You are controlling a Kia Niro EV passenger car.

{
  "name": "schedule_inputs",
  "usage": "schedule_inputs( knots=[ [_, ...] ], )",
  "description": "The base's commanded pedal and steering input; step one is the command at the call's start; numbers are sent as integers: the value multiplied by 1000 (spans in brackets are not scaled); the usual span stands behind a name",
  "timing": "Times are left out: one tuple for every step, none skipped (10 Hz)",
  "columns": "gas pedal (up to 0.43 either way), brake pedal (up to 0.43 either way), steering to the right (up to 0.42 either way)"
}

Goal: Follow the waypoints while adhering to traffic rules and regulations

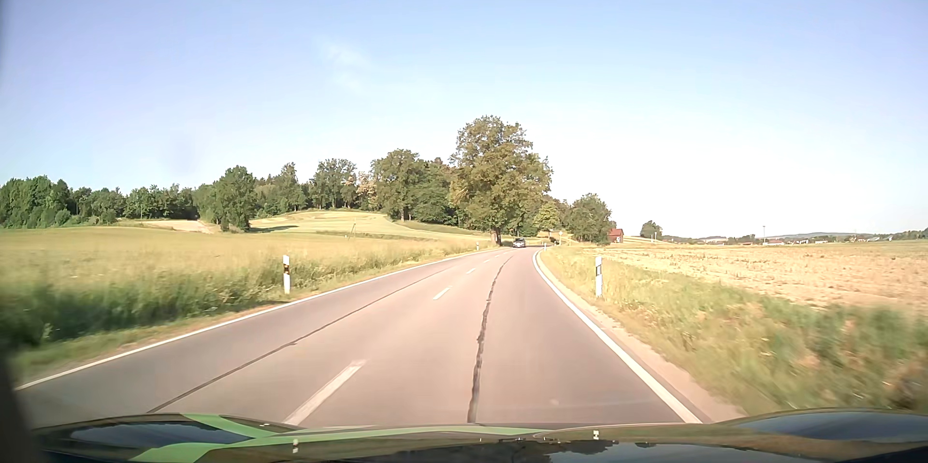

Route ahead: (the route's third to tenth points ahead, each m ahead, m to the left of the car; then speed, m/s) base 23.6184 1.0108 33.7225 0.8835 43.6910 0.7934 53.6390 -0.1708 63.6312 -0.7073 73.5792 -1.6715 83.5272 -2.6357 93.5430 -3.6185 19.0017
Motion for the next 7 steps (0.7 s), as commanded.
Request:
schedule_inputs(
  knots=[
    [220, 0, 10],
    [220, 0, 10],
    [220, 0, 10],
    [220, 0, 10],
    [220, 0, 9],
    [220, 0, 5],
    [220, 0, 0]
  ],
)
